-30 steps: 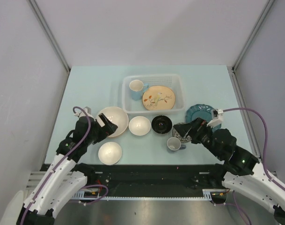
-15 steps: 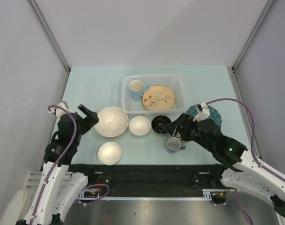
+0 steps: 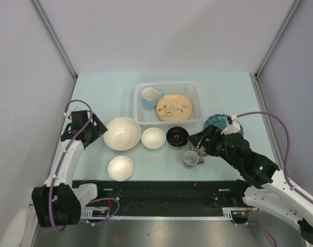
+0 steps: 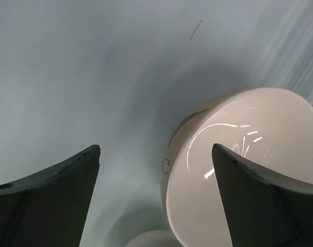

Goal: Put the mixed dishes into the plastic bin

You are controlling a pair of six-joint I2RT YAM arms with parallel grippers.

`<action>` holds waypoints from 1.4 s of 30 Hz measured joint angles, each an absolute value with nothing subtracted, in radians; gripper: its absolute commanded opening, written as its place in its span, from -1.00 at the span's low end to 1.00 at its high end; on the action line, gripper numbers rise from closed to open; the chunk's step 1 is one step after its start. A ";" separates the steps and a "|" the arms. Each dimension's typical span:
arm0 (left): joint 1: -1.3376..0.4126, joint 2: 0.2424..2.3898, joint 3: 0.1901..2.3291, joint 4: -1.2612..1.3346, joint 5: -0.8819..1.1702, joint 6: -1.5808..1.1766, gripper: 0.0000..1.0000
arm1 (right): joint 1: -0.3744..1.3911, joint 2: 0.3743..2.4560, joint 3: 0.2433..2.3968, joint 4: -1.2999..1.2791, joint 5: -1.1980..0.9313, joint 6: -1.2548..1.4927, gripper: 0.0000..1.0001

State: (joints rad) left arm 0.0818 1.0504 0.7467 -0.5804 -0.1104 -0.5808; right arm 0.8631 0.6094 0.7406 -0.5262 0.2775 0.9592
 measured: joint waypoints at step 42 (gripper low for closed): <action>-0.239 0.918 0.808 -0.433 0.260 -0.576 0.91 | -0.409 1.200 0.665 -0.519 -0.068 0.688 0.91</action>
